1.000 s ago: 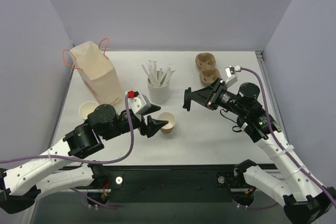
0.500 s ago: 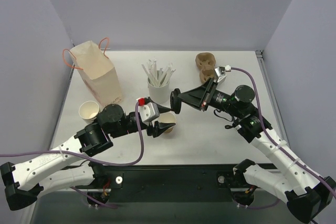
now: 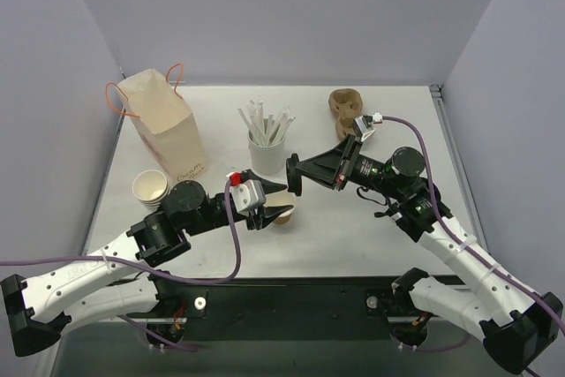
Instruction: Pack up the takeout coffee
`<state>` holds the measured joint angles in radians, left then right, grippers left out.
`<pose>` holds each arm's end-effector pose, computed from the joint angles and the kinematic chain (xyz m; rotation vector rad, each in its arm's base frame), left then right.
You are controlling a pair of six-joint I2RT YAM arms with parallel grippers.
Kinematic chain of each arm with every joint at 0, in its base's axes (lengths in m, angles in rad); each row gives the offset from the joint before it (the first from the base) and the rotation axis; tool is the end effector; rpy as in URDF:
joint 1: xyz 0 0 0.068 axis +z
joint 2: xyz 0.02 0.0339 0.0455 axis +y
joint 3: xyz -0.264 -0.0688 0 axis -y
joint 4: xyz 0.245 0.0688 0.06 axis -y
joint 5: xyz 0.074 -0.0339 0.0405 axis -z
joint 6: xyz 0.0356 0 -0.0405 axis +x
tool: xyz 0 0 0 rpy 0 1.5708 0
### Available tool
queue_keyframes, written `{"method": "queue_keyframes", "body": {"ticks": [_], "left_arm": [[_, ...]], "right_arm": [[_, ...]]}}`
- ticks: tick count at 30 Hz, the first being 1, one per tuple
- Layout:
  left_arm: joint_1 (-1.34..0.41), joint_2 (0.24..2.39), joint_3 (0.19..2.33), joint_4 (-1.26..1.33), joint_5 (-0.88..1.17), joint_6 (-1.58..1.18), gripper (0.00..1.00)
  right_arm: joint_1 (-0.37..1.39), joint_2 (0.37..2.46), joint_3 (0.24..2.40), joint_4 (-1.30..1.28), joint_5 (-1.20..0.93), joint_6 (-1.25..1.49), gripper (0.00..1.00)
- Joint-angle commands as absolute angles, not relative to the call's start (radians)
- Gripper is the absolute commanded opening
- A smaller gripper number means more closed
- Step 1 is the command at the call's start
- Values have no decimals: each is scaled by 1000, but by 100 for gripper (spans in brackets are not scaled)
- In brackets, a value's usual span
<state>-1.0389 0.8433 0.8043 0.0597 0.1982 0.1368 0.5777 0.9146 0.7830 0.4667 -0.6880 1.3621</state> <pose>0.0956 -0.1763 0.3633 1.0275 1.2475 -0.8594 0.1598 0.1312 0.3834 -0.1227 1.6390 2.0006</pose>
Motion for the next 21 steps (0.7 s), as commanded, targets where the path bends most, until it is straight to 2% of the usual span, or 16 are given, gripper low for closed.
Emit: {"method": "queue_keyframes", "body": {"ticks": [1,10,21], "left_arm": [[-1042,818,799,137,189,163,53],[-1040,818,767,190,198,144,44],[-1042,821,746,252,134,152,45]], "right_arm": [[586,900,785,557,-716,1373,8],[591,905,776,589,-716,1404,8],[595,908,765,598,-716,1407,8]]}}
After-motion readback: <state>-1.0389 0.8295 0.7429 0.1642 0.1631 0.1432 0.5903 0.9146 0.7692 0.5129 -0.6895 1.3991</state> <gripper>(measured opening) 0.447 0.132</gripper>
